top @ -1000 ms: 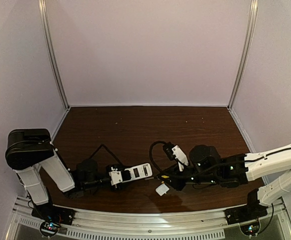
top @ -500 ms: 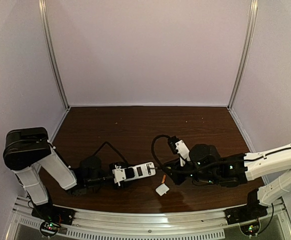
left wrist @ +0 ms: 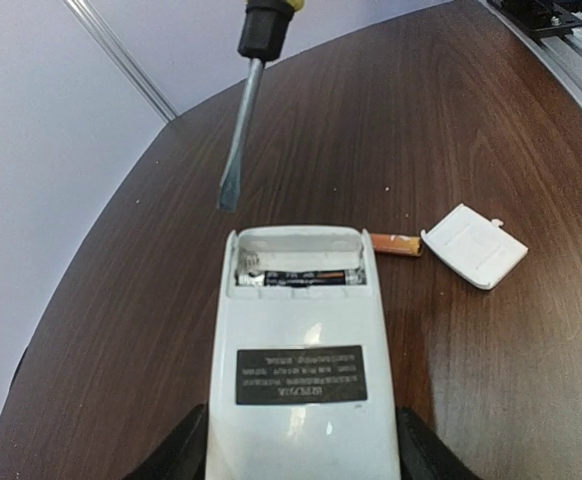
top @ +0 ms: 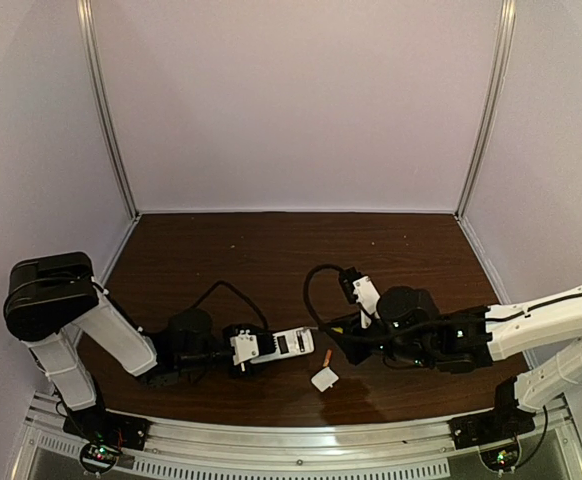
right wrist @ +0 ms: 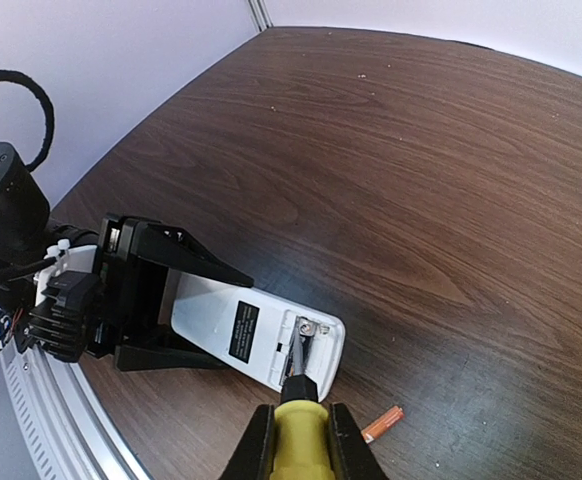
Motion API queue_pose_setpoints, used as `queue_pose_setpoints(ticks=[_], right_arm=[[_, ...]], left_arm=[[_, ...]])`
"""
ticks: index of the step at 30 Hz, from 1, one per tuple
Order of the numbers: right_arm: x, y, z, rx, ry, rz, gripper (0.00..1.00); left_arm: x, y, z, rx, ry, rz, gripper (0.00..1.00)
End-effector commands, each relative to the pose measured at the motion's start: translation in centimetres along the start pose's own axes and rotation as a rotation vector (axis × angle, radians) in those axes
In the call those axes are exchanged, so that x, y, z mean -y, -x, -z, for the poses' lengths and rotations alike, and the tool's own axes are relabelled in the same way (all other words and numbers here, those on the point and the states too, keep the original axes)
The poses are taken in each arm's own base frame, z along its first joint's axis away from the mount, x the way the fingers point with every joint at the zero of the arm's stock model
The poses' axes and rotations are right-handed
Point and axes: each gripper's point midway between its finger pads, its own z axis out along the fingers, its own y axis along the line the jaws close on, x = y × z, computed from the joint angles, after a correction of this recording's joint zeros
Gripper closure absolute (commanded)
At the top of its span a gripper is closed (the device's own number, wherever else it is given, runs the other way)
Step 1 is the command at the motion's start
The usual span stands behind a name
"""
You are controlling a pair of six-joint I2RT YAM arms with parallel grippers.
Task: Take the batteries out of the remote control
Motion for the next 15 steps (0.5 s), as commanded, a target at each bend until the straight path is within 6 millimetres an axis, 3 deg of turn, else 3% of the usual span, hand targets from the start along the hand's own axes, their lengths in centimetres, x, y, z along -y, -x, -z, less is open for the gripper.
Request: queue_pose_setpoints(ticks=[1,15], right_arm=[[0.7,0.1,-0.4,0.006,-0.039,-0.003,1.00],[1.1,-1.0,-2.1,-0.032,-0.026,-0.019,1.00]], left_arm=[[-0.6,1.8,0.1,0.058,0.011,0.002,1.00],[-0.4,1.8,0.1,0.061,0.004,-0.008,1.00]])
